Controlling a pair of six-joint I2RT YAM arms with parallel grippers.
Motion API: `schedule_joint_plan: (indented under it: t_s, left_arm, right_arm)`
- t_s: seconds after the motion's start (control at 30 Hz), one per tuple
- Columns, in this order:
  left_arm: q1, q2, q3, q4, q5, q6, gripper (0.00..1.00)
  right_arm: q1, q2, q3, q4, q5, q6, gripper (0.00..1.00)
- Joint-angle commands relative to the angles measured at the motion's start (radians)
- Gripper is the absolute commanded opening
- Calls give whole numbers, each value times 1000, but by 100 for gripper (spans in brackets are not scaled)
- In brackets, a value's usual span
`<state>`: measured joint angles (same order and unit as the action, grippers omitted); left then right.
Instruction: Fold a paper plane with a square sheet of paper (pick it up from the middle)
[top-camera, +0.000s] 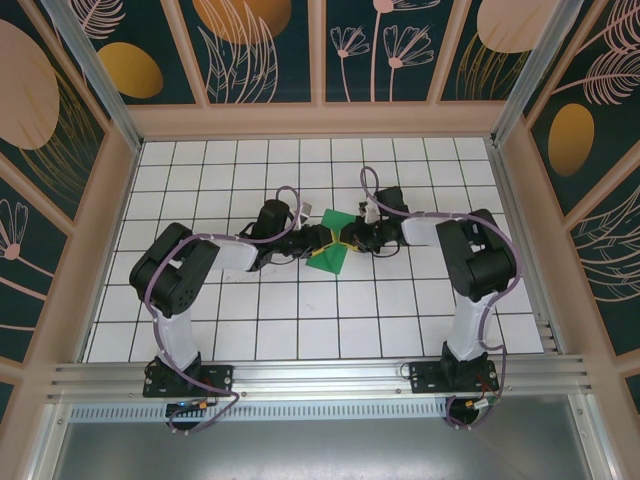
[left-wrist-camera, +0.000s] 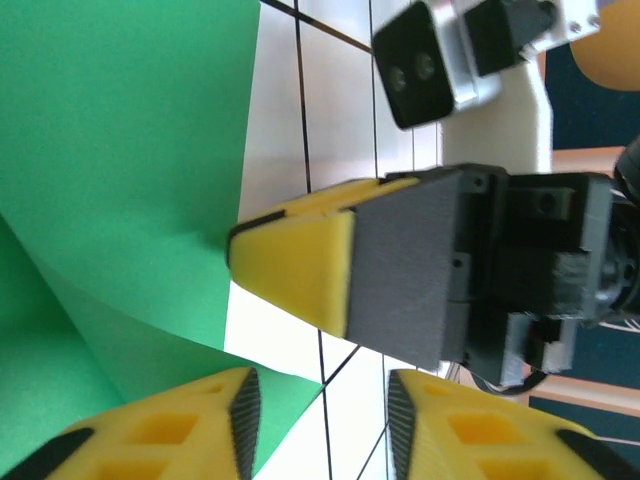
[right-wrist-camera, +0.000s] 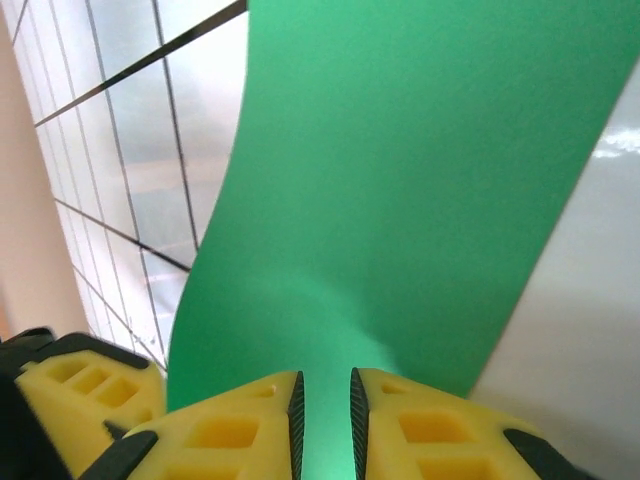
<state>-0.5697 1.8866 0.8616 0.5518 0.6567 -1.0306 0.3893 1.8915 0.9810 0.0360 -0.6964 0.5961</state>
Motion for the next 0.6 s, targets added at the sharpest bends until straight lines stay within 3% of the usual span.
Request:
schedule_joint_plan:
  t_s: [0.0, 0.27, 0.57]
  left_arm:
    - [-7, 14, 16, 7, -35, 9, 36]
    - [-7, 25, 12, -18, -53, 14, 22]
    - [-7, 37, 12, -30, -69, 20, 11]
  right_arm:
    - [-9, -66, -41, 58, -60, -16, 22]
    - [-12, -117, -113, 150, -134, 1, 28]
    - [-4, -109, -126, 174, -164, -8, 27]
